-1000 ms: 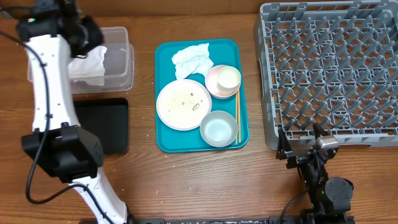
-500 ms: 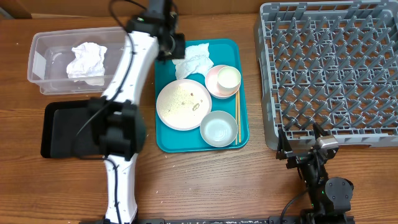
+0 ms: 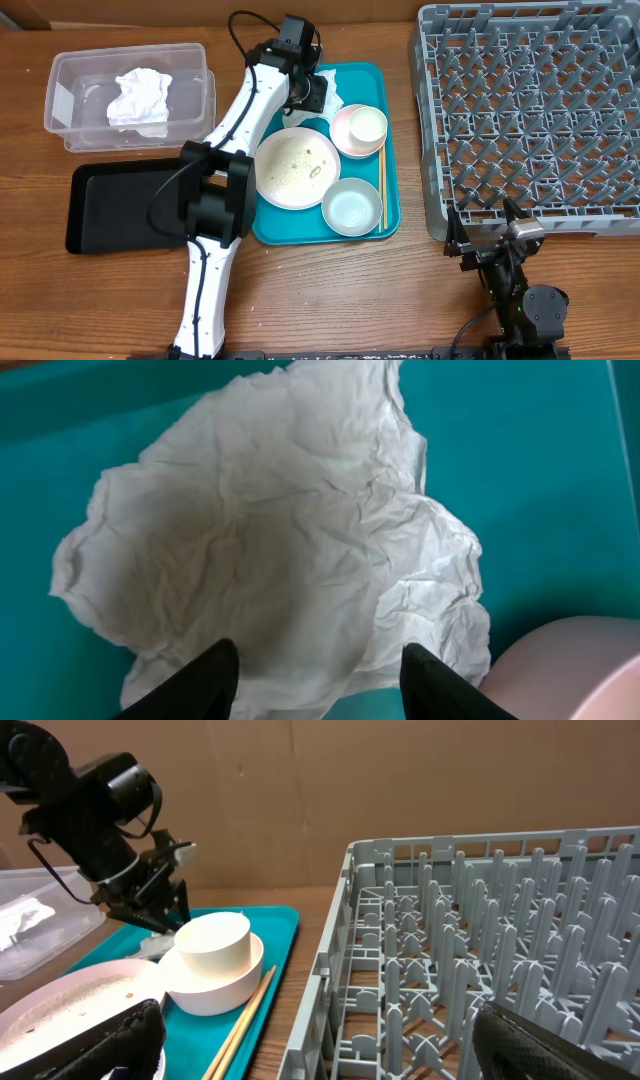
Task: Sort waste into correct bins and load items into the dishwasher
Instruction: 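Grasp the leftover napkin and drop it into the clear bin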
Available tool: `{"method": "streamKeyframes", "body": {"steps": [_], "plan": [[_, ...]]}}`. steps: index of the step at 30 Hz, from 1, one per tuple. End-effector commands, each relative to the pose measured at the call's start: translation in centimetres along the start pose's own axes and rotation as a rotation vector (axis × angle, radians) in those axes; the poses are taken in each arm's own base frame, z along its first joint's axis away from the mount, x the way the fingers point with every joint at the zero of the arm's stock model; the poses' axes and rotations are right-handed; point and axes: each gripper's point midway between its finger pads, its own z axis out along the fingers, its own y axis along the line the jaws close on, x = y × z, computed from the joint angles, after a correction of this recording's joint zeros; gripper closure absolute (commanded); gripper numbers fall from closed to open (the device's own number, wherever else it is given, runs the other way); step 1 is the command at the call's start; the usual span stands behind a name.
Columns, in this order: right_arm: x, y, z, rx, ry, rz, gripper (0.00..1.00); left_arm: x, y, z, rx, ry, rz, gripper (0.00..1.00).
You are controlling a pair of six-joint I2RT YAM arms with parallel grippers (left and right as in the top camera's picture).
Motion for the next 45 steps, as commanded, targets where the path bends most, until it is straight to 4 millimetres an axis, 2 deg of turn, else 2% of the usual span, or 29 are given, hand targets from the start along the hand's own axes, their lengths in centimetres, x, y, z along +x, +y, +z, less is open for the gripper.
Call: {"method": "streamKeyframes", "body": {"steps": [1,7,10,11,12,14,16,19,22,24,25,27,28,29,33,35,38,42,45], "plan": [[0.2,-0.3,0.0,0.013,-0.004,0.003,0.00,1.1,0.4,2.2,-0.020,0.040,0.038,0.45],[0.2,-0.3,0.0,0.014,-0.004,0.003,0.00,1.3,2.2,2.4,-0.122,0.043,0.039,0.54],[0.2,-0.3,0.0,0.014,-0.004,0.003,0.00,1.4,2.2,2.4,-0.122,0.047,0.039,0.60],[0.2,-0.3,0.0,0.013,-0.004,0.003,0.00,1.4,2.2,2.4,-0.122,0.048,0.039,0.65],[0.2,-0.3,0.0,0.013,-0.004,0.003,0.00,1.4,2.2,2.4,-0.122,0.049,0.039,0.79],[0.2,-0.3,0.0,0.014,-0.004,0.003,0.00,1.4,2.2,2.4,-0.122,0.050,0.038,0.96],[0.2,-0.3,0.0,0.013,-0.004,0.003,0.00,1.2,2.2,2.1,-0.123,0.046,0.038,0.96],[0.2,-0.3,0.0,0.014,-0.004,0.003,0.00,0.0,2.2,0.1,-0.122,0.019,0.018,0.96],[0.2,-0.3,0.0,0.013,-0.004,0.003,0.00,-2.3,2.6,-3.8,-0.124,-0.048,-0.030,0.96],[0.2,-0.3,0.0,0.013,-0.004,0.003,0.00,-4.1,3.5,-7.0,-0.142,-0.112,-0.077,0.96],[0.2,-0.3,0.0,0.014,-0.004,0.003,0.00,-5.4,4.5,-9.7,-0.161,-0.166,-0.122,0.96],[0.2,-0.3,0.0,0.014,-0.004,0.003,0.00,-6.3,5.6,-12.0,-0.179,-0.211,-0.165,0.96],[0.2,-0.3,0.0,0.013,-0.004,0.003,0.00,-7.0,6.9,-14.3,-0.197,-0.257,-0.214,0.96],[0.2,-0.3,0.0,0.014,-0.004,0.003,0.00,-7.3,7.9,-15.7,-0.209,-0.282,-0.249,0.96],[0.2,-0.3,0.0,0.013,-0.004,0.003,0.00,-6.7,13.0,-20.3,-0.276,-0.339,-0.430,0.96],[0.2,-0.3,0.0,0.014,-0.004,0.003,0.00,-5.6,15.9,-21.5,-0.306,-0.337,-0.533,0.96],[0.2,-0.3,0.0,0.014,-0.004,0.003,0.00,-3.3,20.1,-22.0,-0.343,-0.300,-0.680,0.96],[0.2,-0.3,0.0,0.014,-0.004,0.003,0.00,-0.1,24.3,-21.8,-0.388,-0.233,-0.810,0.96],[0.2,-0.3,0.0,0.013,-0.004,0.003,0.00,1.5,26.2,-21.2,-0.406,-0.205,-0.885,0.96]]}}
